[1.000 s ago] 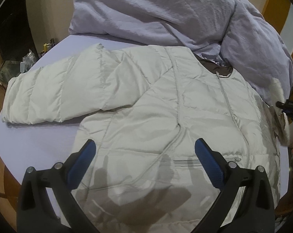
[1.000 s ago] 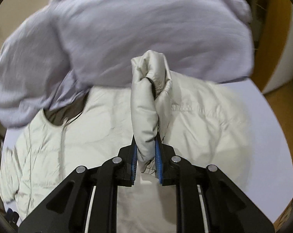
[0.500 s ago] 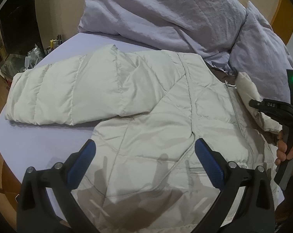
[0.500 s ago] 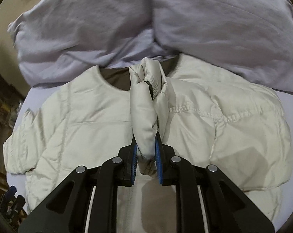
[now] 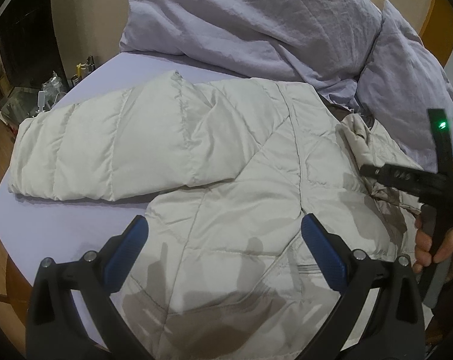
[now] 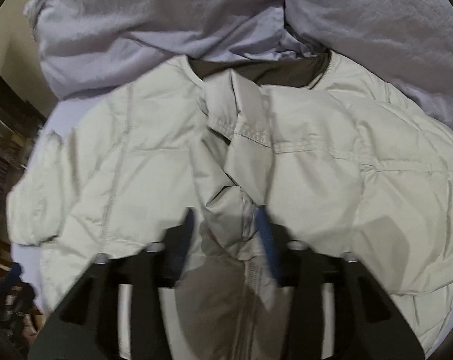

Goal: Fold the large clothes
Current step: 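Fold the held sleeve across the jacket front and open the right gripper, then grasp the other sleeve cuff with the left gripper and lift it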

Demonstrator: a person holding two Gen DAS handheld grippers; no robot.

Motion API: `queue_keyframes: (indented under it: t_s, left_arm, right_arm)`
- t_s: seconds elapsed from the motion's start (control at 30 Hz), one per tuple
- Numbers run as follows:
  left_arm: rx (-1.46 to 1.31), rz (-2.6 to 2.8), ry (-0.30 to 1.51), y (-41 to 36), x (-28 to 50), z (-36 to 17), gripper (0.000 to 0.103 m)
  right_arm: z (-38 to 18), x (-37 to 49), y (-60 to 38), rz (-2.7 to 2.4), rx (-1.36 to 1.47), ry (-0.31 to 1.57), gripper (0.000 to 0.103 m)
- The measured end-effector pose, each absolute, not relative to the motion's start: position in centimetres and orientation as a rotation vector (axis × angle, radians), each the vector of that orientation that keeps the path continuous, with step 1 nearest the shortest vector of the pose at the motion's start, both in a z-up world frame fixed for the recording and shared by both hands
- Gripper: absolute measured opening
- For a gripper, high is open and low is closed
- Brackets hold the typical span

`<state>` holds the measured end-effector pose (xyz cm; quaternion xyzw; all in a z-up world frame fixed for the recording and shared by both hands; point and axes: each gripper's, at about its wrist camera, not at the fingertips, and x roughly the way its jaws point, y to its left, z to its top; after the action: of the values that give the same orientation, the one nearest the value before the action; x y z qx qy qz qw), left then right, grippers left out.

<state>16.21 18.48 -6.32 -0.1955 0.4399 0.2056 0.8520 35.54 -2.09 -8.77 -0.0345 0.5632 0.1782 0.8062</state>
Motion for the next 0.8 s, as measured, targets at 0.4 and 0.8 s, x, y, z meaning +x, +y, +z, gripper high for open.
queue_keyframes:
  t_s: [0.4, 0.8]
  left_arm:
    - [-0.419, 0.431, 0.939, 19.0, 16.3, -6.9, 0.101]
    - [-0.442, 0.477, 0.918, 22.4, 15.9, -6.5, 0.101]
  right_arm:
    - [-10.4, 38.1, -5.3, 0.168, -0.136, 1.167, 0.060]
    - [-11.5, 37.5, -4.2, 0.156, -0.267, 1.186, 0.071]
